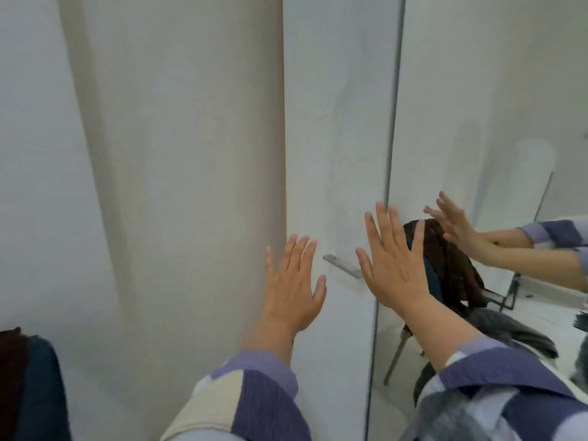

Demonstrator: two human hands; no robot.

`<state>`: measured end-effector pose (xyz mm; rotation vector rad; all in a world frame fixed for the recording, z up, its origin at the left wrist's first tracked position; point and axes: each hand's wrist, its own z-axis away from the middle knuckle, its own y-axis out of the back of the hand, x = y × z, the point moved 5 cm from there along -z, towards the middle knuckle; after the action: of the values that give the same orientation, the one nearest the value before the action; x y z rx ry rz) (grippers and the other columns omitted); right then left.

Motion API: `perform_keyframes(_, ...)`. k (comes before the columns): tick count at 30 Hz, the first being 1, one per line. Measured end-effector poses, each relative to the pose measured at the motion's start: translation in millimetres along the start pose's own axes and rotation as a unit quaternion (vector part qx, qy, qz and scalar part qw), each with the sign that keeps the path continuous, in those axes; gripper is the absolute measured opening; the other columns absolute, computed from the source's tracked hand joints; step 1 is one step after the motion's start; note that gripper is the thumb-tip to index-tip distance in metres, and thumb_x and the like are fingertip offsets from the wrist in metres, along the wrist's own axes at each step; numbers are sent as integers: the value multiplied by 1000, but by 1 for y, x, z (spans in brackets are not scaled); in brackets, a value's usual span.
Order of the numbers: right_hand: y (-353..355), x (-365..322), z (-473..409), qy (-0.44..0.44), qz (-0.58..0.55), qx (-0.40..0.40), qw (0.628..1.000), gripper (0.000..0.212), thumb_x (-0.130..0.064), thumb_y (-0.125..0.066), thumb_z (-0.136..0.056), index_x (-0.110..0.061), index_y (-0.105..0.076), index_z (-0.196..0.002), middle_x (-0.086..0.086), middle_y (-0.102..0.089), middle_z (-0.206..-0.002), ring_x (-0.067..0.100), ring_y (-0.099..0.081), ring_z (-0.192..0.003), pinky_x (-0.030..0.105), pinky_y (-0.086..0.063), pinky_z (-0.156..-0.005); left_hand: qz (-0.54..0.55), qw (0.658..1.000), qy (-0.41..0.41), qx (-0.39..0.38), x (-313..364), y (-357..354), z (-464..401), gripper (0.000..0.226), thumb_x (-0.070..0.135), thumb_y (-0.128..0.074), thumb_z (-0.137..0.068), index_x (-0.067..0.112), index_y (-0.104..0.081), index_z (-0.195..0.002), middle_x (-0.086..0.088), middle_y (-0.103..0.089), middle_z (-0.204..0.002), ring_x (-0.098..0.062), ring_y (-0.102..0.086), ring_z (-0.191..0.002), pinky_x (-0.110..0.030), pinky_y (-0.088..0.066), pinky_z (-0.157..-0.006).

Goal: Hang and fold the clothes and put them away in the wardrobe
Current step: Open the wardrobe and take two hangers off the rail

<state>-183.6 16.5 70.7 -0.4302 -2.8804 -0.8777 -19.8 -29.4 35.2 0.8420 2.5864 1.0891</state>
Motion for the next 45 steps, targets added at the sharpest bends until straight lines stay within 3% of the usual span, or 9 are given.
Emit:
perform_keyframes(4,-31,15,-24,0,66,-18,998,67,-41,-27,-94,-7,-19,-151,13,-6,-160,29,-6,-148,63,-7,-113,37,997,-11,-65,16,-49,-31,78,52,-4,-83,16,-15,-152,2,-12,-160,-16,2,-148,-50,8,-116)
perform_keyframes(10,-66,26,-42,-20,111,-8,994,66,-40,-25,-96,-7,-11,-152,12,0,-160,27,0,-148,63,-1,-114,44,980,-34,-189,27,-118,-63,79,53,3,-83,15,-1,-152,1,2,-161,-14,11,-147,-47,11,-117)
perform_keyframes(15,-85,40,-46,-80,153,-4,985,69,-39,-32,-96,-4,-8,-151,12,-1,-160,27,-1,-148,54,7,-117,68,976,-67,-198,35,-156,-83,87,57,6,-77,14,-34,-141,-2,-35,-148,-17,-23,-142,-44,-8,-116)
perform_keyframes(20,-98,41,-48,-116,212,0,970,70,-44,-31,-98,-6,-8,-152,9,-4,-160,23,-3,-148,56,4,-116,17,964,-149,-218,39,-183,-101,56,49,-20,-99,12,-59,-116,-7,-61,-119,-25,-51,-114,-40,-24,-111)
perform_keyframes(26,-104,42,-50,-135,259,-28,956,74,-51,-27,-95,-9,-7,-152,7,-3,-161,23,1,-148,56,11,-114,45,940,-281,-186,34,-185,-101,41,14,-38,-99,17,-32,-140,-17,-51,-115,-34,-47,-107,-43,-36,-90)
perform_keyframes(30,-102,40,-51,-151,257,-56,953,77,-56,-24,-94,-10,-3,-153,5,1,-161,22,3,-148,55,13,-114,52,940,-260,-217,28,-189,-103,44,20,-28,-99,18,-36,-142,-16,-50,-122,-31,-43,-113,-42,-32,-95)
perform_keyframes(36,-102,7,-49,-168,159,-62,971,76,-57,-12,-93,-10,-9,-152,7,-3,-161,24,2,-148,63,5,-113,124,959,-216,-134,-11,-165,-81,80,51,5,-81,13,-60,-107,-5,-63,-107,-22,-51,-105,-31,-33,-97)
perform_keyframes(40,-103,-45,-46,-117,-8,-40,992,68,-47,-3,-97,-11,-22,-151,5,-18,-159,21,-4,-148,60,-1,-115,189,957,-181,-124,-44,-147,-63,64,48,-11,-84,10,-63,-90,-7,-64,-92,-23,-54,-93,-33,-39,-90)
perform_keyframes(45,-91,-111,-52,-61,-148,-23,987,70,-50,-4,-97,-8,-11,-152,7,-10,-160,18,-3,-148,52,0,-118,210,965,-121,-100,-96,-128,-36,44,32,-26,-88,7,-62,-80,-9,-60,-82,-25,-57,-78,-38,-49,-76)
